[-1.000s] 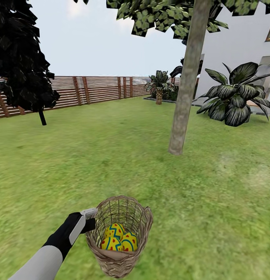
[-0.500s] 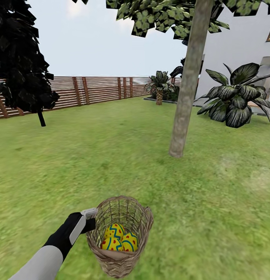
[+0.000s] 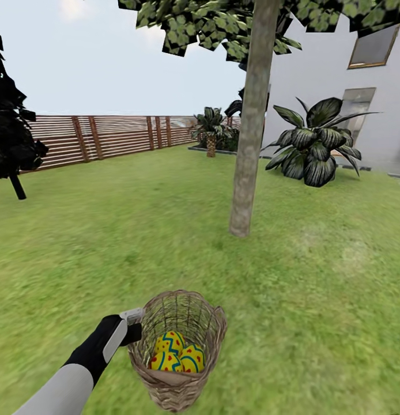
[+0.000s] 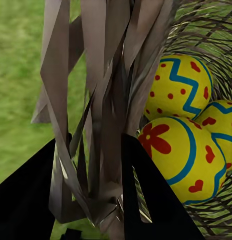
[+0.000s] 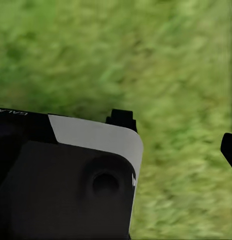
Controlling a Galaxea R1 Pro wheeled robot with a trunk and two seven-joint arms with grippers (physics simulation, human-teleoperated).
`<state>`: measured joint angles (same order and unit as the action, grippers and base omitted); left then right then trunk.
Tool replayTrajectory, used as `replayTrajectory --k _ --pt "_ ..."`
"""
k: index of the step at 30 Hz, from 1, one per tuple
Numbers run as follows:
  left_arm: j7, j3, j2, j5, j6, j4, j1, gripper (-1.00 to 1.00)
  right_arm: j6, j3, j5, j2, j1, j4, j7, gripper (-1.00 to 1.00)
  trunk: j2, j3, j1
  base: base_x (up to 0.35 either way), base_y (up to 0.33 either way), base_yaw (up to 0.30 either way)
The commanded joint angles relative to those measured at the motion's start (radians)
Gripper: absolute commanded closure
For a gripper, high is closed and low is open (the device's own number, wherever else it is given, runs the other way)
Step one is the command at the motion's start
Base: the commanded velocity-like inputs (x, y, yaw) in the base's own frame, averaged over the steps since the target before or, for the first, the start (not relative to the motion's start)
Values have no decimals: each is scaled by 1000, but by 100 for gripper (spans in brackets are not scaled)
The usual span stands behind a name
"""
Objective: Take the three Easter eggs out of the wicker basket on the lawn in the garden, then place them on the lawn next to a single tree (choose any tree) so that all three eggs are next to the same tree and none are left in the basket.
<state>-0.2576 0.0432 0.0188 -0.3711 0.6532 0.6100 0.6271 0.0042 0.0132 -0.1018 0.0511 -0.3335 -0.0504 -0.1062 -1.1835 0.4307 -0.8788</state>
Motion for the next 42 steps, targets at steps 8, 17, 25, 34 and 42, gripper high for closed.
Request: replayTrajectory --k 8,17,25,34,42 --pt "-8 4 1 -16 2 2 0 100 -9 1 -8 0 1 3 6 -100 56 -25 30 316 -1 -31" --pt "-8 4 1 -12 0 2 0 100 -33 -1 -6 -1 1 4 5 -100 56 -25 30 316 -75 -53" --pt "-8 4 1 -12 -1 2 0 100 -37 1 -12 -2 1 0 4 -100 56 -23 30 316 -76 -116" --pt "-8 4 9 -14 -41 3 0 100 -35 -1 -2 0 15 -2 -1 -100 56 -9 30 270 -4 -39" --pt "-9 4 7 -15 -108 -47 0 100 -38 -1 -2 4 16 0 -2 -100 56 4 30 5 0 -125"
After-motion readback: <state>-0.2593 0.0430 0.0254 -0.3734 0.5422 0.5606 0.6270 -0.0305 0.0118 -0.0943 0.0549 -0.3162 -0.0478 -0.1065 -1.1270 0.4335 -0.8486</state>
